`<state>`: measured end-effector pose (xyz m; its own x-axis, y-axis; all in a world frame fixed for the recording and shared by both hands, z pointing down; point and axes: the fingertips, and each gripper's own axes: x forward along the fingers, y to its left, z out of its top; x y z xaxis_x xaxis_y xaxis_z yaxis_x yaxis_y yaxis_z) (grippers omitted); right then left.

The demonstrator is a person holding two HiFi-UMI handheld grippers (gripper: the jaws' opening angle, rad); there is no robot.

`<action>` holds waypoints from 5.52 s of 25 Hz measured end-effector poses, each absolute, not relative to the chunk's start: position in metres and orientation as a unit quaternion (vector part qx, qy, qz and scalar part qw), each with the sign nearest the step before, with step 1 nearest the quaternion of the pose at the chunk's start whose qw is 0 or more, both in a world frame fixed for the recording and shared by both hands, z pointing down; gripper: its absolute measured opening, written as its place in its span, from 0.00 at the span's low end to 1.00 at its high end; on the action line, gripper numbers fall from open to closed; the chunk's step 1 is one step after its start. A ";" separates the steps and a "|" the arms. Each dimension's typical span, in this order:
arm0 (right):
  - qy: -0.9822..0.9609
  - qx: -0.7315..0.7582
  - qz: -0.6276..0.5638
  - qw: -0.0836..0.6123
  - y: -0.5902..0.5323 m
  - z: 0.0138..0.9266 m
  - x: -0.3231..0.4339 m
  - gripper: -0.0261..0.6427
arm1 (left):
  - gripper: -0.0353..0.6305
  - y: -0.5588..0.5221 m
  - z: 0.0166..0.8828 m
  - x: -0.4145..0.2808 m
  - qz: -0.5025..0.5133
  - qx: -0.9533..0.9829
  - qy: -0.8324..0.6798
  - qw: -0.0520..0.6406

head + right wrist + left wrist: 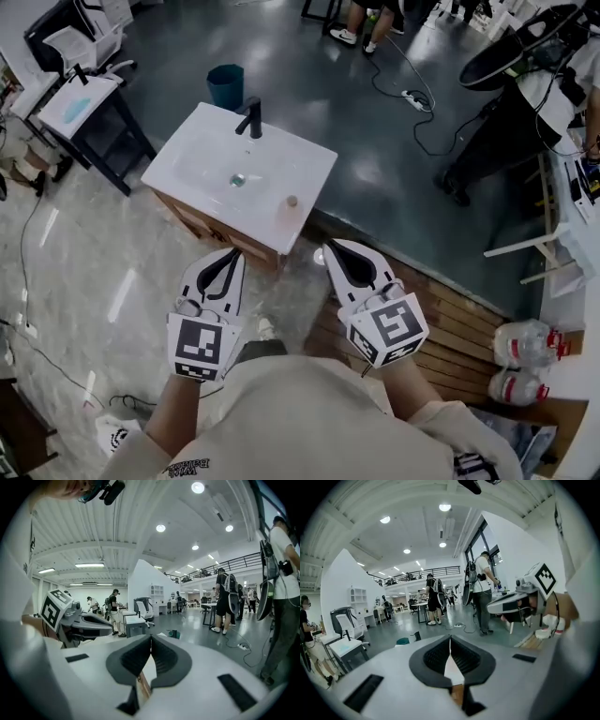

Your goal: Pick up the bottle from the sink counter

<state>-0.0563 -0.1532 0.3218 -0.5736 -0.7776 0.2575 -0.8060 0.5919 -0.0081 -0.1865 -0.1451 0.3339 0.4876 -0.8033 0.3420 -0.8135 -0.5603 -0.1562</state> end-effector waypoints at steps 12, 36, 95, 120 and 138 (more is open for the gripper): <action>-0.877 0.459 0.059 0.131 -0.209 0.315 -0.071 0.03 | 0.06 -0.190 0.330 -0.212 0.182 0.865 -0.467 0.023; -0.888 0.442 0.082 0.098 -0.225 0.332 -0.024 0.03 | 0.06 -0.209 0.346 -0.153 0.208 0.859 -0.467 0.034; -0.849 0.442 0.125 0.259 -0.396 0.638 -0.111 0.18 | 0.06 -0.359 0.602 -0.184 0.280 0.844 -0.412 0.197; -0.871 0.415 0.123 0.232 -0.373 0.524 -0.129 0.15 | 0.06 -0.344 0.516 -0.226 0.245 0.840 -0.461 0.148; -0.905 0.362 0.088 0.208 -0.277 0.411 -0.137 0.15 | 0.06 -0.249 0.411 -0.221 0.260 0.853 -0.448 0.066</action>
<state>-0.1373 -0.2770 0.4109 -0.6517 -0.6186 0.4390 -0.6912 0.7226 -0.0080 -0.2213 -0.2487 0.4106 0.4640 -0.7294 0.5026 -0.7977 -0.5908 -0.1209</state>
